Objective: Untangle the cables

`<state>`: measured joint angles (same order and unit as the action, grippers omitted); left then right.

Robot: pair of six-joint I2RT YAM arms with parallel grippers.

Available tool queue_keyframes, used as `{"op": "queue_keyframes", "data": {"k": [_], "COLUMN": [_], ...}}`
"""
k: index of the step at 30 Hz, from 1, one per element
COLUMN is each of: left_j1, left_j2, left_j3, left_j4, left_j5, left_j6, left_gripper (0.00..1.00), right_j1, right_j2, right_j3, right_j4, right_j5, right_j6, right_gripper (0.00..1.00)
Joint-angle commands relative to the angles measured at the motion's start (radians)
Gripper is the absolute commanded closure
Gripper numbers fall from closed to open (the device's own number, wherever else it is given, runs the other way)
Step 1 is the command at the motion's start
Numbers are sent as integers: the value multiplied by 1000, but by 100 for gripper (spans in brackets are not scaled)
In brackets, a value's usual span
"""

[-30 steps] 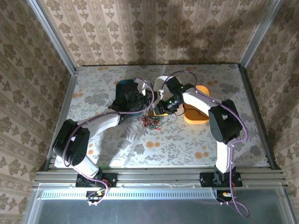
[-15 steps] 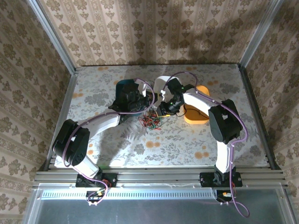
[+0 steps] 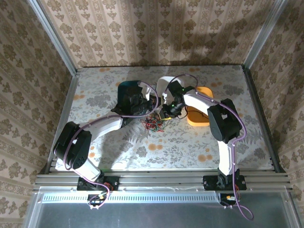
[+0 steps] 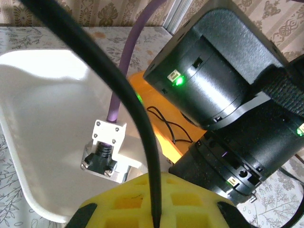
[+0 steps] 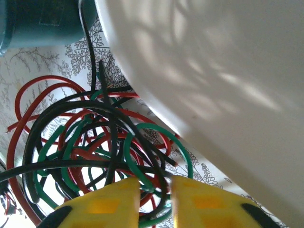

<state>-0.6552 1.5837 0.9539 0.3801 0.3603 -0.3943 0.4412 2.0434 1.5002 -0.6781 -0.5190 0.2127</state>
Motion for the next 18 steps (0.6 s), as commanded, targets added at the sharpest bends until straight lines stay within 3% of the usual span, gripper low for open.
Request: {"op": "queue_keyframes", "data": {"k": [1,5,11,15,18], "left_j1": [-5,-1,5,23,20], "left_j2": [-47,-52,-62,-66,-44], "left_j3": [-15,-21,-64,-72,-40], "left_j4": [-28,-75,-152,-172,-248], "left_j5": [15,12,-9,-8,7], "left_j6": [32,47,88,103,163], "left_gripper": [100,100,50,38,36], "right_j1": [4,1,-19,-25,-27], "right_j2": [6,-44,-211,-314,-387], "right_j3": [15,-21,-131,-201,-255], "right_j4": [7,38,86,58,43], "right_j5": [15,24,12,22,28], "right_j6": [-6,4,25,16,6], "right_gripper": [86,95,97,98,98]}}
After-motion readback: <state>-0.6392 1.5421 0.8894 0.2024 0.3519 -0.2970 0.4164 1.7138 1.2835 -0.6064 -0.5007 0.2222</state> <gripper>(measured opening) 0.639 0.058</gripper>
